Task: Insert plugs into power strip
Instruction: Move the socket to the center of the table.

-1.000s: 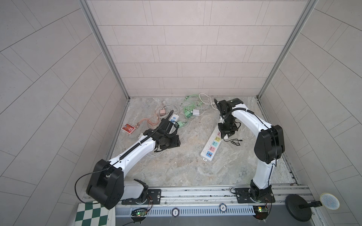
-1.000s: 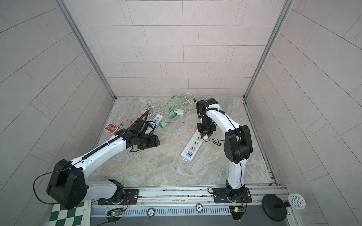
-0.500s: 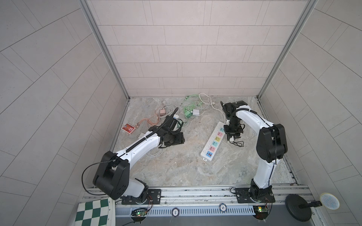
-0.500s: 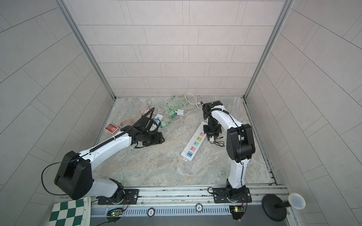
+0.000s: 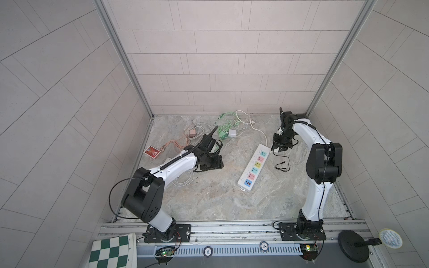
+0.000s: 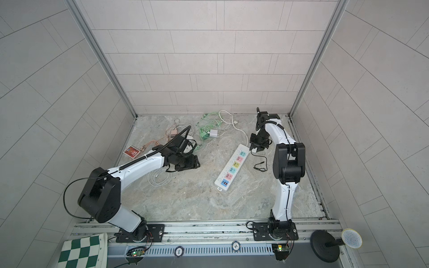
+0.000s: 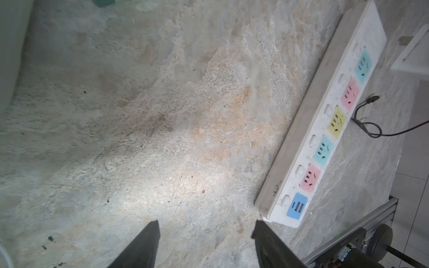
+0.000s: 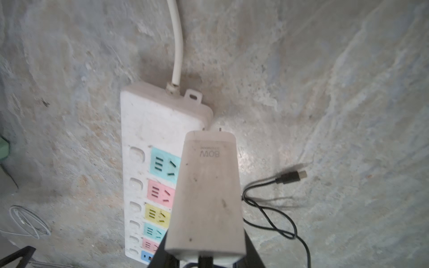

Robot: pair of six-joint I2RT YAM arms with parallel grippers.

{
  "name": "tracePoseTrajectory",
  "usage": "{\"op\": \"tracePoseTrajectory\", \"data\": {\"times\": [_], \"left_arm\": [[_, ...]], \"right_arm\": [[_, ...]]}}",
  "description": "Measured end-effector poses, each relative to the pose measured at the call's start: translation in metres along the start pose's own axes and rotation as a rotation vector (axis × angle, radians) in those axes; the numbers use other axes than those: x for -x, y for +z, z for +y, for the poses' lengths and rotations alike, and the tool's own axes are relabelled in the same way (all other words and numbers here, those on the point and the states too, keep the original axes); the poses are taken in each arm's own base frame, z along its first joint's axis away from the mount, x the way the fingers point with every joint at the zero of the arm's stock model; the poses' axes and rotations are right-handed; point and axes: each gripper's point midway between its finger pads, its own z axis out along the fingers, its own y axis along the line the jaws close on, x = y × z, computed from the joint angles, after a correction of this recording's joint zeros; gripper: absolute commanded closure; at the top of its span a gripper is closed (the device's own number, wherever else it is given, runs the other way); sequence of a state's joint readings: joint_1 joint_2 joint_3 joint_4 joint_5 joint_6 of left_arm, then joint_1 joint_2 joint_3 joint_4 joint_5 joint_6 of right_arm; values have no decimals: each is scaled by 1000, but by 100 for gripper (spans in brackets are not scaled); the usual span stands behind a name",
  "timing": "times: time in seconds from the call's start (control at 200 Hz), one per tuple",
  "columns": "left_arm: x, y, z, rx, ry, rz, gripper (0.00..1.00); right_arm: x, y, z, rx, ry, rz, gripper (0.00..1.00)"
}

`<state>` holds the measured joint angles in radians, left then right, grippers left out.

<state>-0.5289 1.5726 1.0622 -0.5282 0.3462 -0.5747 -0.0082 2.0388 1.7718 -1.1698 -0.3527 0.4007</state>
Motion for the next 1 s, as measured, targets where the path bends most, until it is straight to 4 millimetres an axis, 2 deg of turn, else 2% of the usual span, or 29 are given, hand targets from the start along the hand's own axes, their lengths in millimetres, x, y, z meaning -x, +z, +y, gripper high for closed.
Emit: {"op": "tracePoseTrajectory", "data": {"times": [0.11,0.355,0.5,0.701,0.866,1.001], "left_arm": [[-1,0,-1,-3,2,4,29],[-1,-4,-3,-9,4,-2,29],[-1,-5,-3,-10,5,-5,30],[-1,-5,-3,-10,4,-4,30],[-1,-5,-3,-9,4,-4,30],[-1,-5,-3,-10,5,-4,30]], "right_arm": [[18,8,4,29,13,-14,100],[54,-10,20,111,32,-133,100],[69,-6,21,123,34,-155,100],[67,18,12,90,40,-109,100],[52,35,0,42,34,-60,100],[41,35,-1,39,14,-56,100]]}}
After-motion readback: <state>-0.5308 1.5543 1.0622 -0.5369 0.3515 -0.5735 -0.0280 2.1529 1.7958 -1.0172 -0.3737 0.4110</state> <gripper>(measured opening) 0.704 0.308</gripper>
